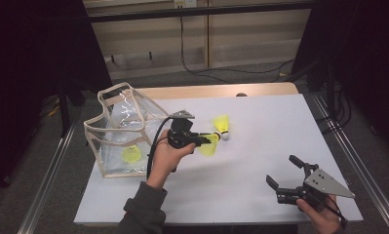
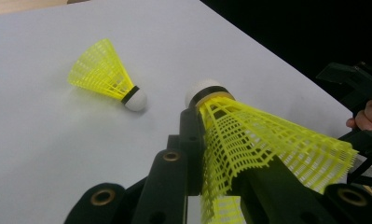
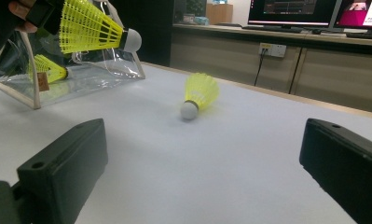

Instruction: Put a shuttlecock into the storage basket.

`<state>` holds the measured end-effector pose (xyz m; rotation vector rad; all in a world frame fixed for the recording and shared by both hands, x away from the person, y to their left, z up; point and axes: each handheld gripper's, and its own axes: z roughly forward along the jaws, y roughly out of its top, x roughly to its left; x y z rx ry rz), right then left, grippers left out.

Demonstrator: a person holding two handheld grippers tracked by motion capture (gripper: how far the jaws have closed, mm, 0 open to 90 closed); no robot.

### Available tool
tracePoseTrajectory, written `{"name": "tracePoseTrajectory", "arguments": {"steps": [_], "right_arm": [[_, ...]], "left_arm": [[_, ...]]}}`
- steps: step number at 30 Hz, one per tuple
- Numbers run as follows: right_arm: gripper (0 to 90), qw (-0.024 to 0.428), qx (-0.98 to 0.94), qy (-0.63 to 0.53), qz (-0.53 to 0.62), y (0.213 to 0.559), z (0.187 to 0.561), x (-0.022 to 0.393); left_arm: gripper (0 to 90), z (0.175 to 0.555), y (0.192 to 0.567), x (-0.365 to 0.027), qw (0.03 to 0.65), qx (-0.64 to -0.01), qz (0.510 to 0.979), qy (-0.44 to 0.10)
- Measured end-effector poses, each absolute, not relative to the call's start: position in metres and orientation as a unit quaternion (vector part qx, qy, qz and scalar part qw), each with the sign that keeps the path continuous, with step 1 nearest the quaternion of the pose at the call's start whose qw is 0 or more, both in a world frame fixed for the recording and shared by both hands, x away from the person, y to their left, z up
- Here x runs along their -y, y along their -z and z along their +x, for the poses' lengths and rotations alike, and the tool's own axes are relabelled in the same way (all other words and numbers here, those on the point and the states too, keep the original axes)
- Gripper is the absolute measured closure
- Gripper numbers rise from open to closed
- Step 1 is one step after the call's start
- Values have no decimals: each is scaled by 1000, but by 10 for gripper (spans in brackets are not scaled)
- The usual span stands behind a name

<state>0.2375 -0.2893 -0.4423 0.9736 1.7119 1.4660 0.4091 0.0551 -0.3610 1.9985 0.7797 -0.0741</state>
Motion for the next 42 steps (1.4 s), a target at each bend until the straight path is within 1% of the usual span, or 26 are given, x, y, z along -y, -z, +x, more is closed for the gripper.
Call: {"name": "tracePoseTrajectory", "arguments": {"steps": [30,42], "right_arm": [[9,336,-657,-560,377,443,239,290],[8,335,-657,-561,376,443,239,290]], "left_arm": [[833,410,342,-71,466,-329,821,14],[833,412,338,-73,466,-332,820,15]]}}
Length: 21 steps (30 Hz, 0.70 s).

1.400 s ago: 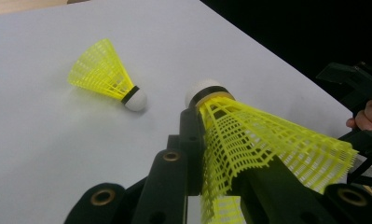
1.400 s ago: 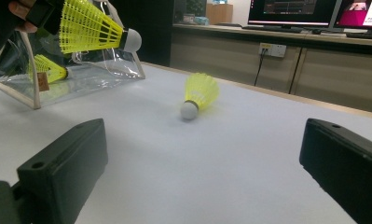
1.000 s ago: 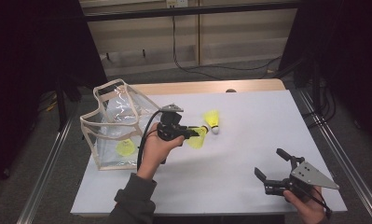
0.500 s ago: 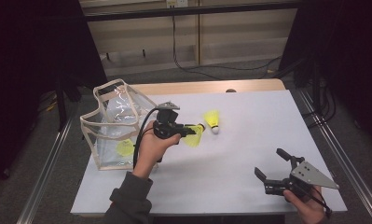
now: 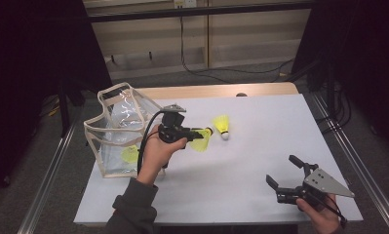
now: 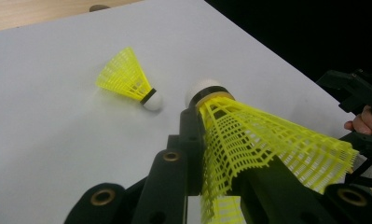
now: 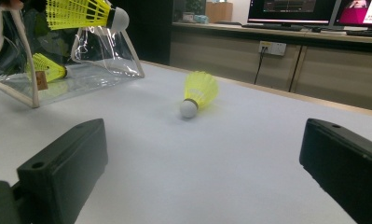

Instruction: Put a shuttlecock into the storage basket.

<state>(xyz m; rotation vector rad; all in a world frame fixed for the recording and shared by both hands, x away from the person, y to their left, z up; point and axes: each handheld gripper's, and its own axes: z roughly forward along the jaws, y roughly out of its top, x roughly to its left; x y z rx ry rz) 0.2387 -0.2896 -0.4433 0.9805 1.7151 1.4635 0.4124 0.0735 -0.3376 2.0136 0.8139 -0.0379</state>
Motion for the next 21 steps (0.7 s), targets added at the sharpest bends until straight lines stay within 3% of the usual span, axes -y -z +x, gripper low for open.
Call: {"name": "tracePoseTrajectory", "arguments": {"steps": [21], "right_arm": [[8,336,-657,-561,376,443,239,290]], "left_arm": [[833,414,323,-79,462,-335,821,7]]}}
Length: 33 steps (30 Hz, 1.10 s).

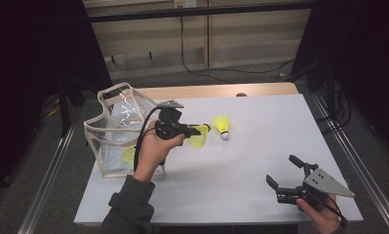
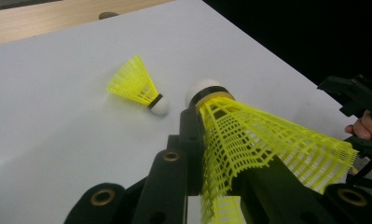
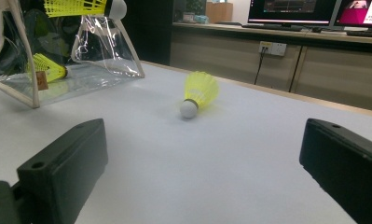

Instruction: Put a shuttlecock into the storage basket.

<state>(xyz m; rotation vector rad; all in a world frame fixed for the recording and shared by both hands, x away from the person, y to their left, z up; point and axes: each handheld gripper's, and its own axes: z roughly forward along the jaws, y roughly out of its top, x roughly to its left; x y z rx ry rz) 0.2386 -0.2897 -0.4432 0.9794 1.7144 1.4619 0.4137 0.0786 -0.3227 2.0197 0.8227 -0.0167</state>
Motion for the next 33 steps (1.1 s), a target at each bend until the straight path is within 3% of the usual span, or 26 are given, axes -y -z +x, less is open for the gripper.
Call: {"name": "tracePoseTrajectory", "arguments": {"steps": [33], "right_arm": [[8,336,-657,-562,374,443,238,289]], "left_arm": [[833,416,303,-87,456,-339,823,-5]]}}
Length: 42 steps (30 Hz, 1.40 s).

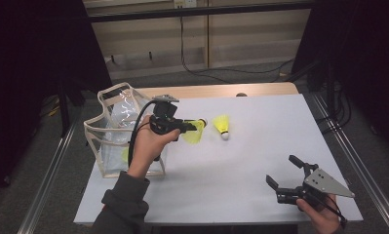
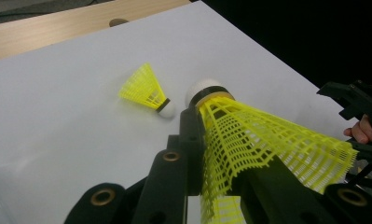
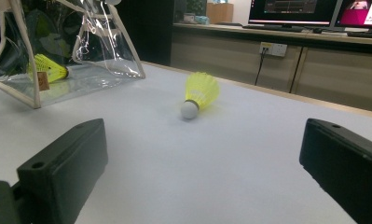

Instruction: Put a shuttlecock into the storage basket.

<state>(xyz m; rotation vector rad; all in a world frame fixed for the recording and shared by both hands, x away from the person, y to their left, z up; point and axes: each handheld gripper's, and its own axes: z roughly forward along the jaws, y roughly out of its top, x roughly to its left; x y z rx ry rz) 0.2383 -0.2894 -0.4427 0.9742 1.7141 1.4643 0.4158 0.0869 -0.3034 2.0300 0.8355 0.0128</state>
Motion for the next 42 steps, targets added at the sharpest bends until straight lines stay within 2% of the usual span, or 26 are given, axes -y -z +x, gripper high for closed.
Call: {"name": "tracePoseTrajectory", "arguments": {"steps": [42], "right_arm": [[9,336,-657,-561,375,443,238,290]], "left_arm": [[833,421,281,-101,455,-349,819,-25]]}}
